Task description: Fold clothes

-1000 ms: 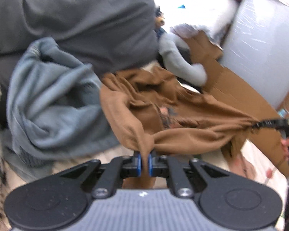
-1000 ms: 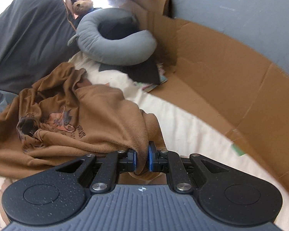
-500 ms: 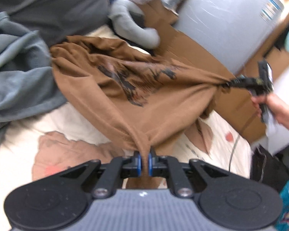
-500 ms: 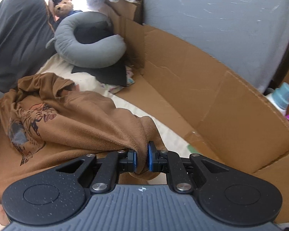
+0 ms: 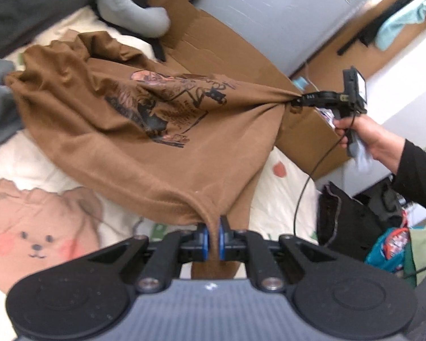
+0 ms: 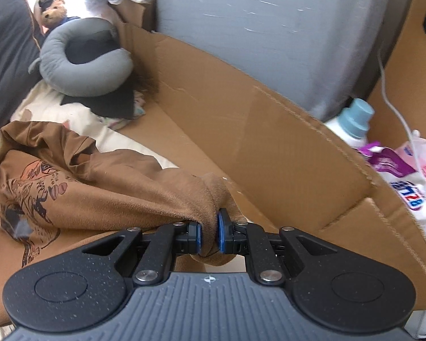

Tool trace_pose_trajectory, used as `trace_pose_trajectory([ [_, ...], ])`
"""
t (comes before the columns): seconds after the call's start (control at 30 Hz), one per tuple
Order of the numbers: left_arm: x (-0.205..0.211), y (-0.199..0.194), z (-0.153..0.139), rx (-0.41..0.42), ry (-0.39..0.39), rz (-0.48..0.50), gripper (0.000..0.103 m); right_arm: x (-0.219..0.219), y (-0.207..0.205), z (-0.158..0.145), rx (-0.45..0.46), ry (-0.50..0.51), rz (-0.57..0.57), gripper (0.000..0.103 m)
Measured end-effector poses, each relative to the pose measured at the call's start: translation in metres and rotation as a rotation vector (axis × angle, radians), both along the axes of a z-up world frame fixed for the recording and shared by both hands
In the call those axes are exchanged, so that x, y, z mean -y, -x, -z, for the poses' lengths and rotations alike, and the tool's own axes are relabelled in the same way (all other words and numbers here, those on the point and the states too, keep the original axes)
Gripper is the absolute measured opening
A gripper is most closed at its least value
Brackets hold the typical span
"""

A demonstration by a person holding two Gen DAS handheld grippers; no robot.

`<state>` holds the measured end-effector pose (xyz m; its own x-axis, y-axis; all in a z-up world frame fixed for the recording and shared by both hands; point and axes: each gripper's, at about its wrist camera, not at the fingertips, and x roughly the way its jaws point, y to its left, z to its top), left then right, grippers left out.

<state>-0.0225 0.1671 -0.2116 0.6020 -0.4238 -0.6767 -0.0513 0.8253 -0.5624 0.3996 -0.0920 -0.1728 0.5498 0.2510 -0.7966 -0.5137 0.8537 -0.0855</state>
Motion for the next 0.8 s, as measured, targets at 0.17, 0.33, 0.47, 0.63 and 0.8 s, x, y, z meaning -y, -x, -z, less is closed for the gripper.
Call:
trace_pose_trajectory([
  [0.17,0.011,-0.013,0.013,-0.013,0.050,0.031,0.007,0.029,-0.005,0.000,-0.002,0.034,0.042,0.010],
  [0.33,0.017,-0.027,0.020,-0.017,0.096,0.051,0.007,0.058,-0.007,0.004,-0.005,0.063,0.092,0.010],
  [0.47,0.020,-0.037,0.030,-0.029,0.137,0.067,0.007,0.079,-0.010,0.009,-0.015,0.078,0.129,0.011],
  [0.63,0.019,-0.046,0.053,-0.086,0.181,0.036,0.007,0.093,-0.005,0.024,-0.054,0.094,0.172,0.035],
  [0.8,0.023,-0.050,0.062,-0.112,0.205,0.007,0.007,0.104,0.027,0.026,-0.084,0.046,0.196,0.040],
])
